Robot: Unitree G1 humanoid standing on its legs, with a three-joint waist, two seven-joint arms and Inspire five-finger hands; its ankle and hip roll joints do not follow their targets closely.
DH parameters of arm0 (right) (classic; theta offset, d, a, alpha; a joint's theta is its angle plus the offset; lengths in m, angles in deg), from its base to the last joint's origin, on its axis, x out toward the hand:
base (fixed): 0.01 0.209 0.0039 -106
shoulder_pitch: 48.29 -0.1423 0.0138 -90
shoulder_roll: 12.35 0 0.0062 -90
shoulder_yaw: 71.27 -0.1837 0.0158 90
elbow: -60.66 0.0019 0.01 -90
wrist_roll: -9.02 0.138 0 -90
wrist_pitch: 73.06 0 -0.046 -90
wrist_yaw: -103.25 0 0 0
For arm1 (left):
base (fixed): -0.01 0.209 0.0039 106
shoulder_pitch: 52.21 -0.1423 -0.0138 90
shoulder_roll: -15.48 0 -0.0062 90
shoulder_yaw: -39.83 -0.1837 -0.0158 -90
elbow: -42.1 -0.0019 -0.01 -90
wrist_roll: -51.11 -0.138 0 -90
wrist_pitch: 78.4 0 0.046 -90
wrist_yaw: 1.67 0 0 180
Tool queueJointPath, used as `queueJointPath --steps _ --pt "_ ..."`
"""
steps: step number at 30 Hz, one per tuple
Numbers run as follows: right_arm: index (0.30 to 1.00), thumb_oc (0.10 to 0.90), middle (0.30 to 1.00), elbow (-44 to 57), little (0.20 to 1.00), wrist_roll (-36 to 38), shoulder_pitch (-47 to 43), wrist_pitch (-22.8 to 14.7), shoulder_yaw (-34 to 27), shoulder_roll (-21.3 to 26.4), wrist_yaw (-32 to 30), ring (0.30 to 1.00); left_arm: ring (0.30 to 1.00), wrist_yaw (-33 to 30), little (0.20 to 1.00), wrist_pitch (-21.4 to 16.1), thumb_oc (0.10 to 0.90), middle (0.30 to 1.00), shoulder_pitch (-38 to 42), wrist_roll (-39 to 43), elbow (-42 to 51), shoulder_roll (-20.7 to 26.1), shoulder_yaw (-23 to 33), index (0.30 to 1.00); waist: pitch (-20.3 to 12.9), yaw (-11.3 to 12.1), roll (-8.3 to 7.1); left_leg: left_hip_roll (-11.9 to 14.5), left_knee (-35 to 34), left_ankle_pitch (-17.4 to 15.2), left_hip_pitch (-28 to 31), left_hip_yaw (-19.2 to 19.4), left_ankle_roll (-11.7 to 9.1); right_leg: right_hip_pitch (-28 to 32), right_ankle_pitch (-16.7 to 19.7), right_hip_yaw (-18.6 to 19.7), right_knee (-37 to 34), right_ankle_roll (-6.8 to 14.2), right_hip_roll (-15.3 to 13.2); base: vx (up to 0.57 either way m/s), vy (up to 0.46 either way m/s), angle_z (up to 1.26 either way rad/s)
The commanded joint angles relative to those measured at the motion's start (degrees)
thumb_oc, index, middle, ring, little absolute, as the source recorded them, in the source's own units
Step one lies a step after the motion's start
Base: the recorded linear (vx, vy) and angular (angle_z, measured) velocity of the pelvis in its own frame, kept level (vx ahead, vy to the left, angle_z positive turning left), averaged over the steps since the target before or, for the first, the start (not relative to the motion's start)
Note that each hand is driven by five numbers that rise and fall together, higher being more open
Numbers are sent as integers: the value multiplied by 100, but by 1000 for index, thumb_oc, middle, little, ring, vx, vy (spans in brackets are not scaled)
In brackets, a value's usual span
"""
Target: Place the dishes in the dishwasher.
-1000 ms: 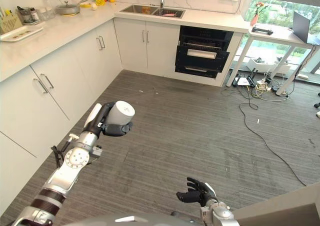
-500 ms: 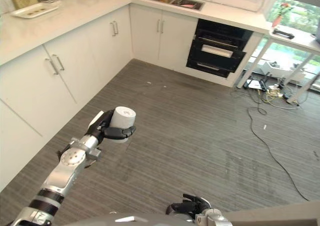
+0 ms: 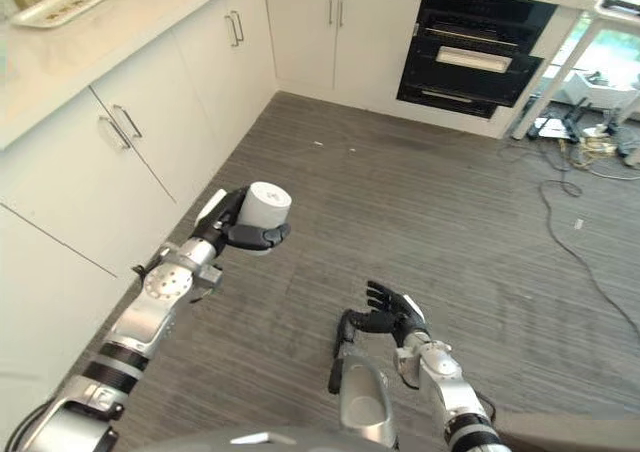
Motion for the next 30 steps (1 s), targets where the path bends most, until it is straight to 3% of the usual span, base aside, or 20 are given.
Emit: queueJointPath --steps 1,3,4,8,10,11,12,15,16,17,18,20,22,23,24,25,26,27,28,30 --pt "900 800 900 481 900 -229 -444 -574 -267 346 -281 900 300 -167 300 -788 400 300 606 92 553 264 157 300 -412 -113 -234 106 2923 1888 -706 127 -1142 837 -219 227 -154 105 47 570 -263 40" --pt "900 800 900 516 900 -265 -466 -577 -291 420 -351 900 300 -214 300 -792 400 300 694 196 546 299 130 300 -371 -81 -326 232 3608 2073 -972 261 -1322 1010 -302 236 -133 6 22 459 -263 4" --pt "900 800 900 529 900 -449 -474 -532 -302 540 -432 900 300 -265 300 -793 400 300 742 285 548 307 111 300 -355 19 -510 674 4195 1942 -1360 654 -1191 1404 -566 217 -257 -160 25 536 -300 -29" --pt "900 800 900 524 900 -503 -427 -472 -280 529 -491 900 300 -217 300 -715 400 300 527 207 651 335 161 300 -330 298 -593 768 3681 1575 -2361 524 -809 1886 -798 485 -490 -245 160 570 -124 -37" --pt "900 800 900 439 900 -537 -412 -490 -197 484 -401 900 300 -203 300 -711 400 300 188 174 800 408 355 300 -338 447 -469 1032 1610 1670 -2305 156 -594 2105 -1003 673 -463 -86 211 564 113 -69" --pt "900 800 900 369 900 -632 -417 -496 -111 483 -357 900 300 -238 300 -723 400 300 16 136 895 472 491 300 -338 551 -381 1239 298 2174 -2188 -12 -665 2349 -1176 714 -478 -2 247 763 86 -62" --pt "900 800 900 307 900 -746 -442 -444 -92 482 -338 900 300 -262 300 -715 400 300 -226 14 979 575 626 300 -293 664 -391 1445 -42 2305 -2307 -226 -659 2547 -1378 832 -383 -14 238 712 43 -107" --pt "900 800 900 216 900 -759 -270 -437 -125 393 -263 900 300 -196 300 -637 400 300 -408 6 1041 614 719 300 -341 724 -313 1276 4 2382 -2193 -263 -715 2694 -1521 1041 244 173 188 674 104 -125" --pt "900 800 900 265 900 -779 -215 -435 -147 351 -223 900 300 -164 300 -608 400 300 -402 -2 1063 649 754 300 -373 739 -271 1125 -67 2224 -2025 -177 -583 2481 -1431 991 964 274 -20 340 203 -112" --pt "900 800 900 208 900 -800 -210 -413 -189 314 -168 900 300 -141 300 -606 400 300 -430 -92 1052 671 822 300 -450 755 -284 891 -137 2076 -1878 -74 -419 2320 -1134 942 1577 414 -292 713 369 -91" --pt "900 800 900 210 900 -744 -200 -354 -235 210 -131 900 300 -78 300 -558 400 300 -362 -207 1008 734 717 300 -424 604 -316 510 -187 1783 -1577 92 -40 1789 -42 1068 3243 646 -692 573 280 -40" --pt "900 800 900 283 900 -770 -182 -345 -235 186 -119 900 300 -109 300 -551 400 300 -363 -244 980 744 731 300 -390 582 -255 461 -270 1730 -1446 152 90 1476 109 1121 3822 685 -716 391 182 -18" --pt "900 800 900 357 900 -845 -243 -355 -236 160 -133 900 300 -141 300 -554 400 300 -325 -266 945 755 773 300 -346 473 -201 256 -541 1574 -1075 311 262 972 117 792 4189 793 -999 467 142 12" --pt "900 800 900 411 900 -840 -255 -360 -235 162 -132 900 300 -138 300 -552 400 300 -305 -235 947 755 771 300 -354 404 -173 221 -640 1526 -931 383 247 777 -54 521 3943 775 -1020 716 -6 -54" --pt "900 800 900 486 900 -808 -226 -396 -264 187 -119 900 300 -103 300 -608 400 300 -311 -199 957 760 758 300 -402 279 -163 99 -759 1336 -678 291 151 556 -467 294 2829 749 -858 520 -67 -61" --pt "900 800 900 493 900 -807 -215 -399 -262 188 -118 900 300 -100 300 -615 400 300 -318 -196 955 761 759 300 -396 278 -142 156 -749 1426 -726 384 156 586 -377 152 2717 625 -826 572 -132 -49" --pt "900 800 900 537 900 -804 -232 -407 -264 206 -108 900 300 -104 300 -624 400 300 -296 -187 969 784 787 300 -435 262 -157 96 -808 1258 -550 320 83 479 -522 83 2068 704 -827 425 -227 -2" --pt "900 800 900 624 900 -794 -265 -444 -229 227 -109 900 300 -137 300 -650 400 300 -211 -145 916 757 827 300 -496 292 -208 91 -938 1130 -323 559 -61 391 -488 -619 652 678 -869 508 -218 19" --pt "900 800 900 625 900 -792 -273 -445 -225 223 -114 900 300 -144 300 -661 400 300 -181 -144 881 760 819 300 -513 291 -169 140 -976 1127 -312 545 -93 497 -431 -661 402 667 -743 416 -255 12" --pt "900 800 900 798 900 -850 -319 -471 -186 254 -106 900 300 -197 300 -686 400 300 3 -151 773 696 830 300 -526 314 -193 102 -975 990 -150 728 -220 344 -267 -1295 -485 679 -767 386 -225 -45"
